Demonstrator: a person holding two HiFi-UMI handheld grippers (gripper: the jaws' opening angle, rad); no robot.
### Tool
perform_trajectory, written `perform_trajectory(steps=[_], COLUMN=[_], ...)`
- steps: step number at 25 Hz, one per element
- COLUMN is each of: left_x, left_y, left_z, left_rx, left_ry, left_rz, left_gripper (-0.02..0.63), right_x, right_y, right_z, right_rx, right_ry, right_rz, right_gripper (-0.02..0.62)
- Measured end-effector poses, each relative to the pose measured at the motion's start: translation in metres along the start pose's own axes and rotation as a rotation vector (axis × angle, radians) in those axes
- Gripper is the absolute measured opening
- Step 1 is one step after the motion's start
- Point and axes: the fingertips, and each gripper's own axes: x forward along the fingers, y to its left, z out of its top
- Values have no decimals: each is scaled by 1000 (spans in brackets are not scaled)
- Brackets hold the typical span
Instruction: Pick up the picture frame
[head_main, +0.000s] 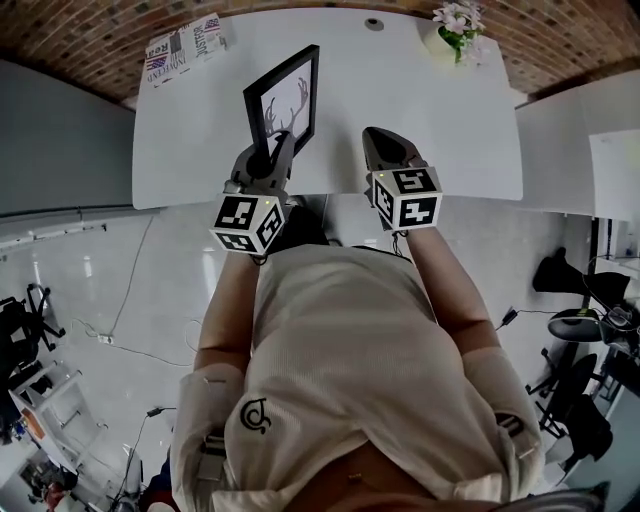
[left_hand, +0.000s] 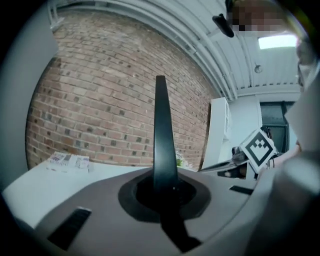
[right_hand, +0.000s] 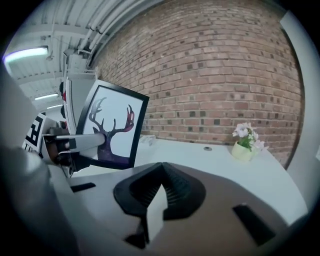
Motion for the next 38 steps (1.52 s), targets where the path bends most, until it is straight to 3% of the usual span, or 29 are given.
perform_trajectory(steps=[5, 9, 16, 22, 38], left_x=[-3, -2, -7, -8, 3], left_y=[17, 28, 42, 55, 68], left_z=[45, 82, 134, 159, 161], left_rx=[132, 242, 328, 359, 310], left_ry=[-76, -132, -204, -218, -209], left_rz=[55, 93, 129, 147, 118], left_gripper=[23, 23, 23, 23, 23], right_x=[0, 0, 1, -2, 13], right_y=[3, 8, 14, 26, 19], right_z=[41, 76, 127, 159, 167], right_rx=[-31, -122, -139, -159, -109], right_ry=[-103, -198, -319, -419, -408], right_rz=[-2, -4, -3, 6, -14], right_gripper=[6, 6, 6, 5, 5])
